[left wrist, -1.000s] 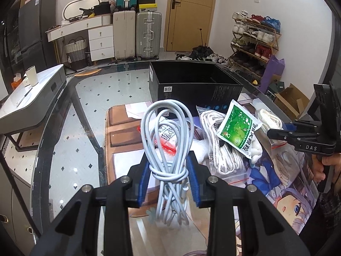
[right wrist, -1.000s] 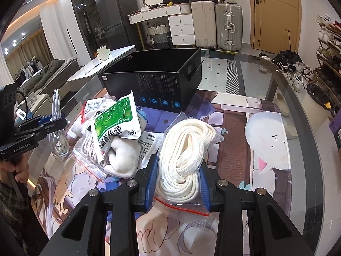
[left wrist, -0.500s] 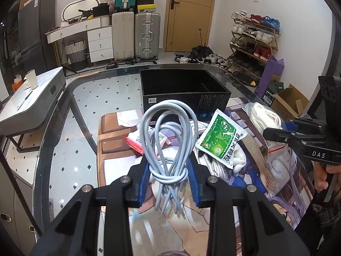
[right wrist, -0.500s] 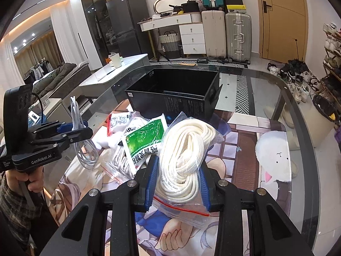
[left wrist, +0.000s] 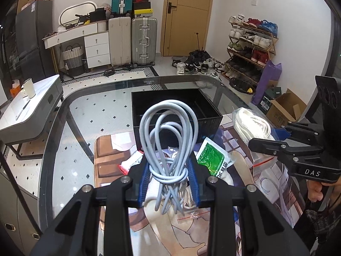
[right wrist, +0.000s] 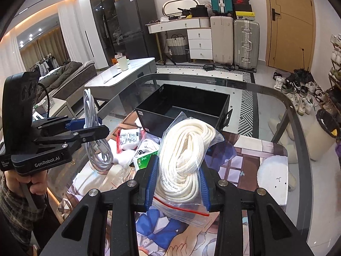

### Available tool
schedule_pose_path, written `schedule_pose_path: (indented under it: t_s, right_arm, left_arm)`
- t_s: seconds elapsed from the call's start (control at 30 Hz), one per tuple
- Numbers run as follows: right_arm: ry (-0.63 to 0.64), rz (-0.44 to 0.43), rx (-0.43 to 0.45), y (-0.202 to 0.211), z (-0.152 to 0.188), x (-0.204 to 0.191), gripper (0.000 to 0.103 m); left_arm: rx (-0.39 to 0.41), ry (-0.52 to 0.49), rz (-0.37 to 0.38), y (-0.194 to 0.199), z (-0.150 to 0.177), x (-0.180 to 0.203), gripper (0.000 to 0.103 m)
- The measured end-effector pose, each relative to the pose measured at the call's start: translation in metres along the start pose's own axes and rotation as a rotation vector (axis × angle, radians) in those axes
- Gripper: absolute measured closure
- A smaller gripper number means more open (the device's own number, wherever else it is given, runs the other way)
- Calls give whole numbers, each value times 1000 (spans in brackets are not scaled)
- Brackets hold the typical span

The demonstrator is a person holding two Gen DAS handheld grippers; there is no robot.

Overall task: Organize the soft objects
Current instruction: 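Lift the rope bag with right tool while left tool lifts the cable toward the black box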

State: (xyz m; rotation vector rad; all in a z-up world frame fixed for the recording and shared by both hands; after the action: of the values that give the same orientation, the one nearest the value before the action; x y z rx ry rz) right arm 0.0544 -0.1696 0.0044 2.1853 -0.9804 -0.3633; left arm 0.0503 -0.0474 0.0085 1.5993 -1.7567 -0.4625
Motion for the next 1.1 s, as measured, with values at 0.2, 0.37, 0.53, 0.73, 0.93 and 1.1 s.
schedule_pose_path:
  t_s: [0.2, 0.37, 0.53, 0.73, 0.93, 1.1]
  right_arm:
    - [4, -2, 14, 3, -17, 3, 68]
    - [4, -4, 17, 3, -30, 8, 68]
    - [10, 4, 27, 4, -44, 16, 68]
    - [4, 5, 30, 1, -59, 25, 68]
    - [-1, 3, 30, -8, -72, 35, 68]
    - [-8, 1, 29, -18, -82, 43, 68]
  left_arm:
    - [22, -14, -6, 2, -21, 4, 72]
    - [29, -21, -7, 0, -36, 5, 72]
    - [35, -24, -8, -5, -50, 6, 72]
    - [35, -27, 0, -14, -66, 9, 72]
    - [34, -37, 6, -25, -81, 14, 72]
    - [35, -33, 10, -35, -91, 18, 72]
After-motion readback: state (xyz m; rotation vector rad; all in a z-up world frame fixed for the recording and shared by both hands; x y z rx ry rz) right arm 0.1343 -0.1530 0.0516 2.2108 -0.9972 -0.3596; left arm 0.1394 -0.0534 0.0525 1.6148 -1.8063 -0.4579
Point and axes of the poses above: each gripper's, at about its wrist camera, not at the fingertips, and y roughly against the way its jaws point, x to its right, z to its underside, the point moved 7 cm from there along -y, roughly the way its jaws point, and after that the axes turned 13 degrees about y, right-handed, at the moved point
